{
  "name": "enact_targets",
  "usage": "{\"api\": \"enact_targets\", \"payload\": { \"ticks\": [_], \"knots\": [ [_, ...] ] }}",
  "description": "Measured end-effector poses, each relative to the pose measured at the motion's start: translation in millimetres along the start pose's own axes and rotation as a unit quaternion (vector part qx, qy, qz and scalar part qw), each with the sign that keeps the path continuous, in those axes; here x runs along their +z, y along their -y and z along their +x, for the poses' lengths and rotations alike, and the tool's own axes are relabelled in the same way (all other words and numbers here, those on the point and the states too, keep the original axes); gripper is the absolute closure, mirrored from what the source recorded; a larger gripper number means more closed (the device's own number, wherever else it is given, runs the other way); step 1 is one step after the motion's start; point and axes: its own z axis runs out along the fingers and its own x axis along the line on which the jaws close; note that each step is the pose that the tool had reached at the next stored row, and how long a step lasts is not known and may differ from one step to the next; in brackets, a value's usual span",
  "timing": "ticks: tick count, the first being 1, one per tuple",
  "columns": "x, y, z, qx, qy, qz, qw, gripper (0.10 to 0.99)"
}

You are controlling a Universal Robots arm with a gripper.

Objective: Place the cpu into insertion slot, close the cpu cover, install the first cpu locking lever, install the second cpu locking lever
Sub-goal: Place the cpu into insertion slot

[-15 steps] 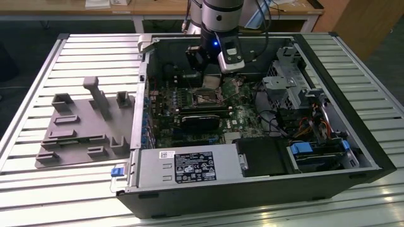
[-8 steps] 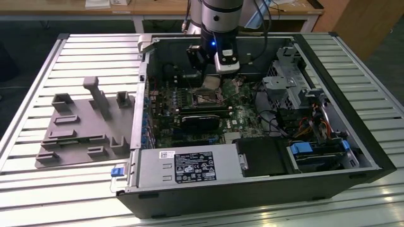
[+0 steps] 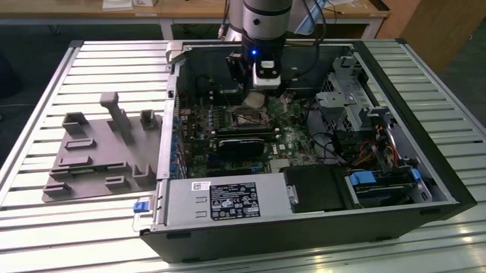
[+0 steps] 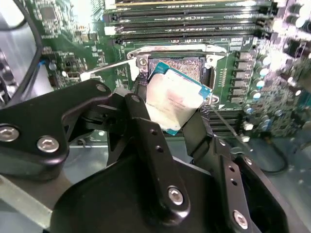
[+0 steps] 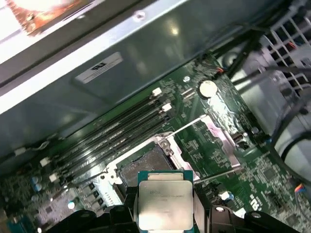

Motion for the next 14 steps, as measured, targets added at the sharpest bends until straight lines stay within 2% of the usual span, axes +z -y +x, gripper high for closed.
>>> {"api": "enact_targets", "payload": {
  "ticks": [3, 7, 11, 14],
  "knots": [
    [0.5, 0.1, 0.0, 0.027, 0.002, -0.0004, 0.9996, 0.549],
    [1.1, 0.1, 0.0, 0.063, 0.0047, -0.001, 0.998, 0.549],
    [1.7, 0.2, 0.0, 0.099, 0.0074, -0.0016, 0.9951, 0.549],
    [2.1, 0.2, 0.0, 0.125, 0.0094, -0.0021, 0.9921, 0.549]
  ]
}}
